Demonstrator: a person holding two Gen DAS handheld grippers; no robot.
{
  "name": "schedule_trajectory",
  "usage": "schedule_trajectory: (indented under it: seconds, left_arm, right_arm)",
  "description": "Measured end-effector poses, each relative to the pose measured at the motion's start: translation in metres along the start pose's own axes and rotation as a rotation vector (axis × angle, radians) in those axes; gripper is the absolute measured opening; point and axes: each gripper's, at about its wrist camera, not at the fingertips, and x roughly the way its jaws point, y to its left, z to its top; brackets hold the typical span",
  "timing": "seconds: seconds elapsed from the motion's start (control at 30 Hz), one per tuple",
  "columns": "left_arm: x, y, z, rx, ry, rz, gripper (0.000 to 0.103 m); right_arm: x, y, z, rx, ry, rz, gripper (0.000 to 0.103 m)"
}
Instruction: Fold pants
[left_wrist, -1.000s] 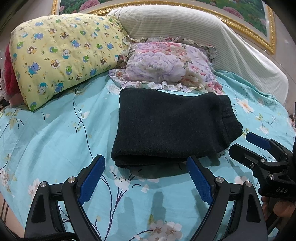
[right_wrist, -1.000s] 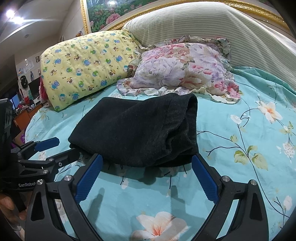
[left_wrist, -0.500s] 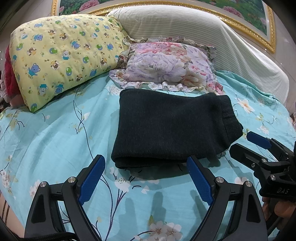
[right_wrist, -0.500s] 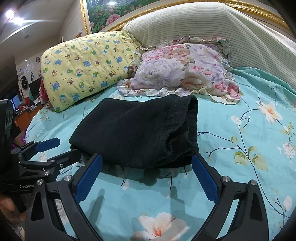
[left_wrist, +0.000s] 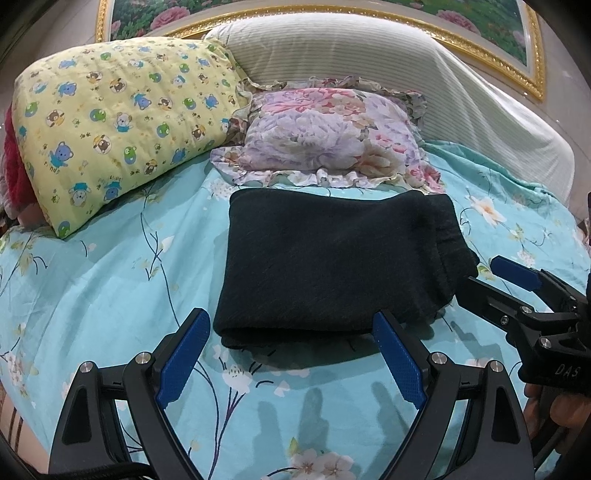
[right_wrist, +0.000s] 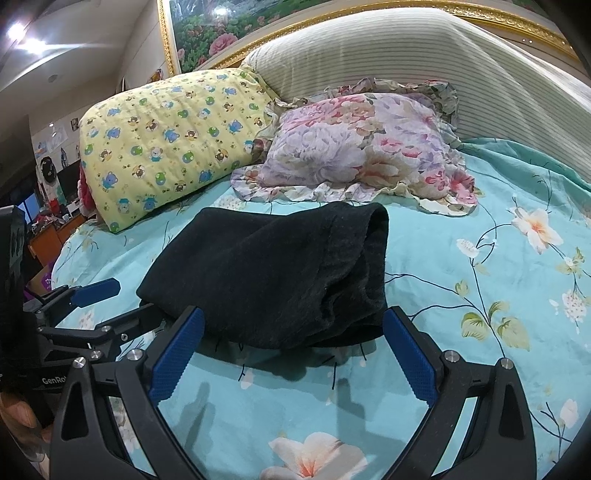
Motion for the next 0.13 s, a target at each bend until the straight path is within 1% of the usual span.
schedule_trajectory:
  seconds: [0.13]
  left_arm:
    - [0.0019, -0.0026, 0.0045, 0.001, 0.012, 0.007, 0.091]
  right_arm:
    - [0.0006, -0.0019, 0.0015, 0.000, -0.005, 0.006, 0.098]
